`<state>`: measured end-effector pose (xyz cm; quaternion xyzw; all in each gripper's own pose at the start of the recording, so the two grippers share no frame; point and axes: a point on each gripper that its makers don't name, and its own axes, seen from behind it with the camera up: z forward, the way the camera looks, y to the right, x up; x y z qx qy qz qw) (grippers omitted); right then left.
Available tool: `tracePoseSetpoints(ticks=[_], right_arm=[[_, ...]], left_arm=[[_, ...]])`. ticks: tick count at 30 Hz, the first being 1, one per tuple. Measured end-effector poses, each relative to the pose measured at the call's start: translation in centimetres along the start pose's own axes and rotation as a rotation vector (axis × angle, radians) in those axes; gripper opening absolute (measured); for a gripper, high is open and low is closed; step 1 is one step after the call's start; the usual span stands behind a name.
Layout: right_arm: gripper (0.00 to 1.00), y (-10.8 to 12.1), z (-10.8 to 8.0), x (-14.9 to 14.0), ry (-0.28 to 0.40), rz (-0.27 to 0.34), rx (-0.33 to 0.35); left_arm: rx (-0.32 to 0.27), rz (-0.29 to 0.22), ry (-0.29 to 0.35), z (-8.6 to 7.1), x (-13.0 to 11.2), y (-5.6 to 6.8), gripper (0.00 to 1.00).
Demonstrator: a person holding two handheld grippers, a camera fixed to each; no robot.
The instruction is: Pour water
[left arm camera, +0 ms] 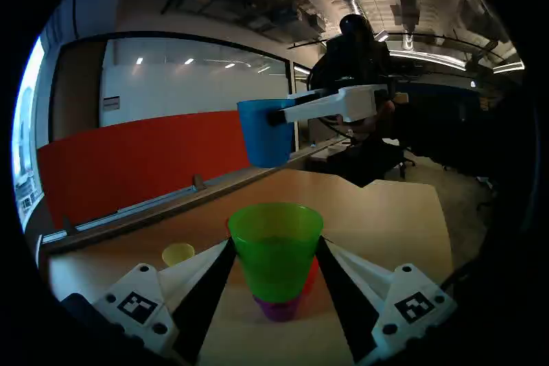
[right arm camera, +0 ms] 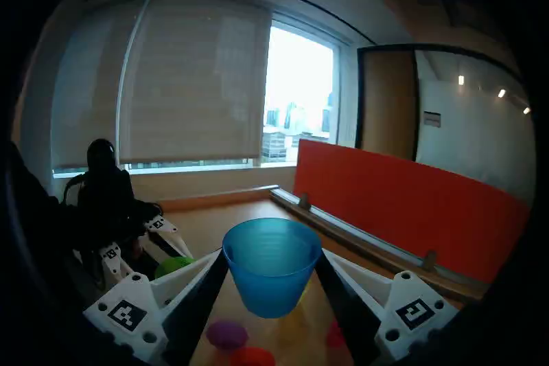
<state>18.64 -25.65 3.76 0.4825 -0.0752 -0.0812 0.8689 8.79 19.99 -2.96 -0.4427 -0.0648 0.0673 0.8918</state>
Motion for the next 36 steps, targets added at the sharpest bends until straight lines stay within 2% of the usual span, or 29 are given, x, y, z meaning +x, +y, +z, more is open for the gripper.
tracePoseSetpoints(ticks=[12,23,36], right_arm=[[0.91,-0.5,-1.1,-3.1,-0.050,-0.004,0.003],[0.90,-0.8,-2.1,-5.3,-0.081,0.014,0.012],[0.91,-1.4,-3.3,-9.1,-0.139,0.033,0.028]], left_arm=[[-0.006,0.010,-0.055,0.0,-1.6,0.4,0.83],[-0.012,0.003,-0.098,-0.4,-3.0,0.7,0.83],[-0.022,0.001,-0.148,-0.8,-4.6,1.1,0.83]])
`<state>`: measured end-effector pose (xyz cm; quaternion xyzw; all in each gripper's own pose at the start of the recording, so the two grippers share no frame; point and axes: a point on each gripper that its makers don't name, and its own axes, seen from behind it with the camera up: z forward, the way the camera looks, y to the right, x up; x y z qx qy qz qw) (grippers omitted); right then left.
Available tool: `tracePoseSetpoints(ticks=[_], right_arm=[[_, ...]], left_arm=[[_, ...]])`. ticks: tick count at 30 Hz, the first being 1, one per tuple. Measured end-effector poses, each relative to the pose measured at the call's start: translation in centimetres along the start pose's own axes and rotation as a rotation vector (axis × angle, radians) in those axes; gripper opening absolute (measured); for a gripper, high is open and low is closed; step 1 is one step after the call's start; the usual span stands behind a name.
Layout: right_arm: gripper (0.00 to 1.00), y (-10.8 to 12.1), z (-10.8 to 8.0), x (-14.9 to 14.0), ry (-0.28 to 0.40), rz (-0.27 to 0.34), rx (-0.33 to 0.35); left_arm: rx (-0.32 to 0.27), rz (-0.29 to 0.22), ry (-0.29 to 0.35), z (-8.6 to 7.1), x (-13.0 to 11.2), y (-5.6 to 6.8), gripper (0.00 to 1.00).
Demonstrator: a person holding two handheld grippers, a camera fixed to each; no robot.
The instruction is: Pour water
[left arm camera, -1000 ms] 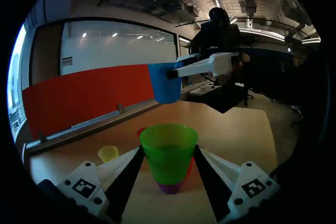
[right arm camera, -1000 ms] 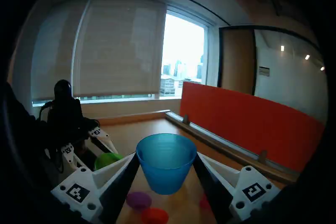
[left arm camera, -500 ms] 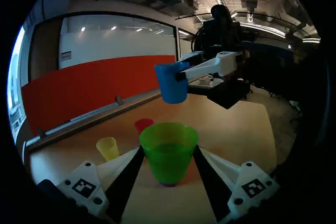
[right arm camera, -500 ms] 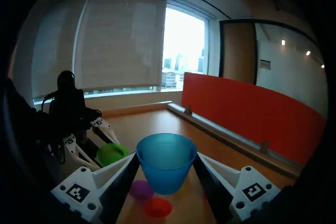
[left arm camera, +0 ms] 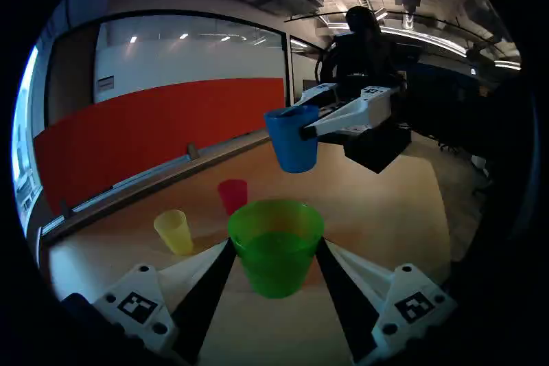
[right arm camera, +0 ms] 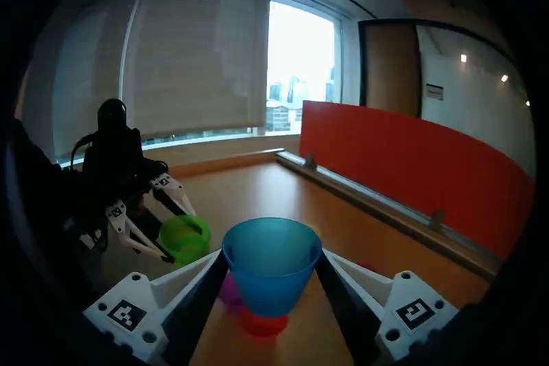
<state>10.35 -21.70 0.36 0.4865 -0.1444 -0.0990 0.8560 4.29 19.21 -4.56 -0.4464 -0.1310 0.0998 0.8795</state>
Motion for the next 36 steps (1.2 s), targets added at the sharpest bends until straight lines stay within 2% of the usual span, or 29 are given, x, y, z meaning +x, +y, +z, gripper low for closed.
tracePoseSetpoints(ticks=[15,36], right_arm=[[0.91,-0.7,-0.6,-2.9,-0.048,0.008,0.016],[0.91,-0.9,-1.3,-8.2,-0.159,0.006,0.031]], left_arm=[[-0.016,-0.003,-0.066,0.2,-2.5,0.7,0.83],[-0.033,-0.002,-0.175,0.7,-6.0,0.8,0.83]])
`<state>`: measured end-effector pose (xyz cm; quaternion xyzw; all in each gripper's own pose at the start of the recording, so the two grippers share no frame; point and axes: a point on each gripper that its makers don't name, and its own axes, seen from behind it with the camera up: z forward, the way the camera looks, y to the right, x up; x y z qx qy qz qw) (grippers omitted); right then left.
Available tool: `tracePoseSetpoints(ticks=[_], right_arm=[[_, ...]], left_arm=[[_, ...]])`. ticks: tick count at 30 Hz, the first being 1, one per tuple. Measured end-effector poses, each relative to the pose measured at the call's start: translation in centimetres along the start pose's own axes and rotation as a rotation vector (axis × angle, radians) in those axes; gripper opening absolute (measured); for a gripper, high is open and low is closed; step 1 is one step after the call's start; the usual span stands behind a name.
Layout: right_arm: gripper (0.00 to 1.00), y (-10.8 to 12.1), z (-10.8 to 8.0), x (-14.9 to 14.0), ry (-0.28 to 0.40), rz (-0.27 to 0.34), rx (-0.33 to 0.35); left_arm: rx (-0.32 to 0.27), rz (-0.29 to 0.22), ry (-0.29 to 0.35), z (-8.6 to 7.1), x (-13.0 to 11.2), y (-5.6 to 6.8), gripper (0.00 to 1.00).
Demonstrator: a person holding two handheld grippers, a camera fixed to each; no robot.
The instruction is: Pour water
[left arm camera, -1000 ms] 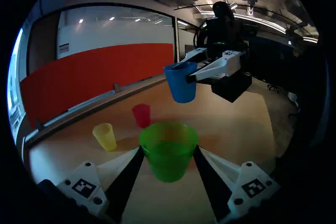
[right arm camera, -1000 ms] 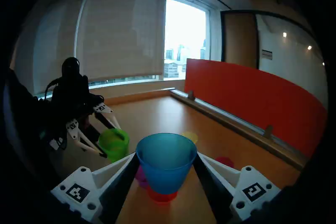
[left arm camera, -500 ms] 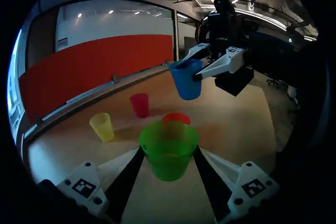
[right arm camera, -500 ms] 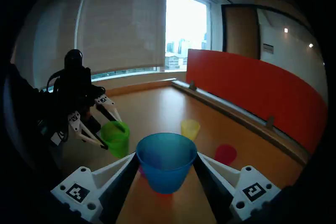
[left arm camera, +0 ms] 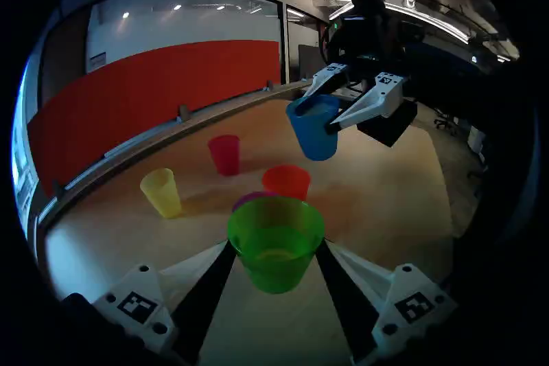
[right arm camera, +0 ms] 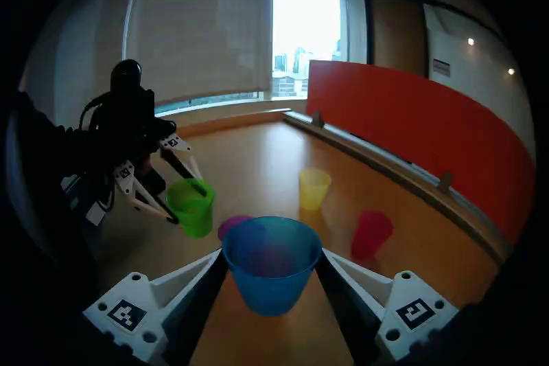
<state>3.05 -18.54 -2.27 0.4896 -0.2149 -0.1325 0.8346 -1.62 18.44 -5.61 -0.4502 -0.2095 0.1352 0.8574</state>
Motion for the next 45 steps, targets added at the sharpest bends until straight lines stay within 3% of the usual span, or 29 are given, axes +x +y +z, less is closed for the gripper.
tracePoseSetpoints(ticks=[26,45], right_arm=[[0.91,-0.3,1.0,-5.0,-0.103,-0.028,0.039],[0.91,-0.7,1.3,-8.1,-0.169,-0.050,0.070]], left_arm=[[-0.016,-0.001,-0.128,1.2,-3.7,-0.4,0.83],[-0.041,0.004,-0.202,1.7,-5.1,-0.5,0.83]])
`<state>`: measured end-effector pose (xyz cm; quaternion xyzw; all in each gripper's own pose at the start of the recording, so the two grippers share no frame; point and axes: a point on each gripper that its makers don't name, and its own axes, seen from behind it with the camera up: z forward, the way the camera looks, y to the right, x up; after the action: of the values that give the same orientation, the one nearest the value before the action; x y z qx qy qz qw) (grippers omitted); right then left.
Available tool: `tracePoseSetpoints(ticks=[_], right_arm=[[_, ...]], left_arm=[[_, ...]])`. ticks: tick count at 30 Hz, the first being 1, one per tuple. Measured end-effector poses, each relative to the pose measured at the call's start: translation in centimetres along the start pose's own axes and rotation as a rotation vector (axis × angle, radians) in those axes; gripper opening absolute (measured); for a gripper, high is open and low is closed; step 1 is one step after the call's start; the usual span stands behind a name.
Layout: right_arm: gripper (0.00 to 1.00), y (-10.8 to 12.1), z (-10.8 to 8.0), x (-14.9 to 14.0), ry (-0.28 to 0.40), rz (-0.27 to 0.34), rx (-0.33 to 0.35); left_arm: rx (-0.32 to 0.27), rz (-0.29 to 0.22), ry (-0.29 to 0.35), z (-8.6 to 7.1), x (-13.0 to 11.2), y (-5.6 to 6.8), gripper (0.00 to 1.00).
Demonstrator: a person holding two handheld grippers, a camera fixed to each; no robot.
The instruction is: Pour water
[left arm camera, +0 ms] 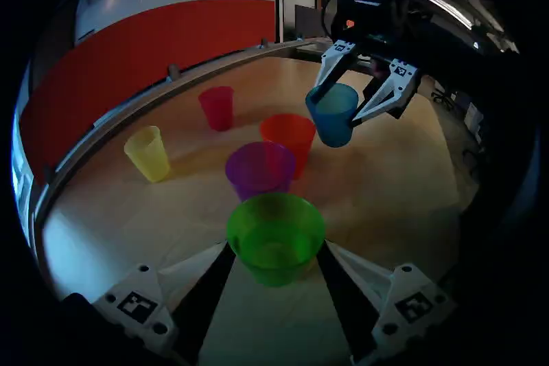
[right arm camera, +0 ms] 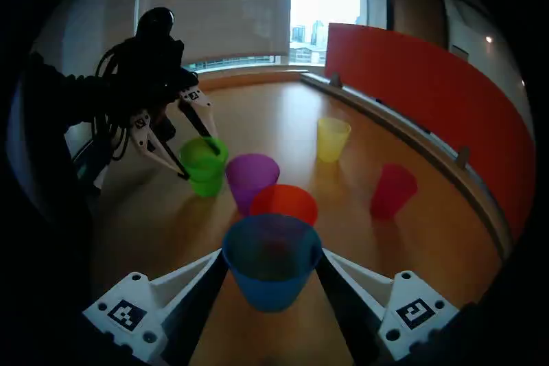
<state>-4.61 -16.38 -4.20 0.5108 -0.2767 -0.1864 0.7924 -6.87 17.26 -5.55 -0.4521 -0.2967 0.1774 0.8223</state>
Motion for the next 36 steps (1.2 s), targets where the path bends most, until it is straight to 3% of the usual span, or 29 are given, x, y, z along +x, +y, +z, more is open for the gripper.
tracePoseSetpoints(ticks=[36], right_arm=[[0.91,-1.3,1.8,-2.7,-0.039,0.008,0.022]], left_arm=[[-0.014,-0.023,-0.006,0.1,-1.4,0.1,0.83]])
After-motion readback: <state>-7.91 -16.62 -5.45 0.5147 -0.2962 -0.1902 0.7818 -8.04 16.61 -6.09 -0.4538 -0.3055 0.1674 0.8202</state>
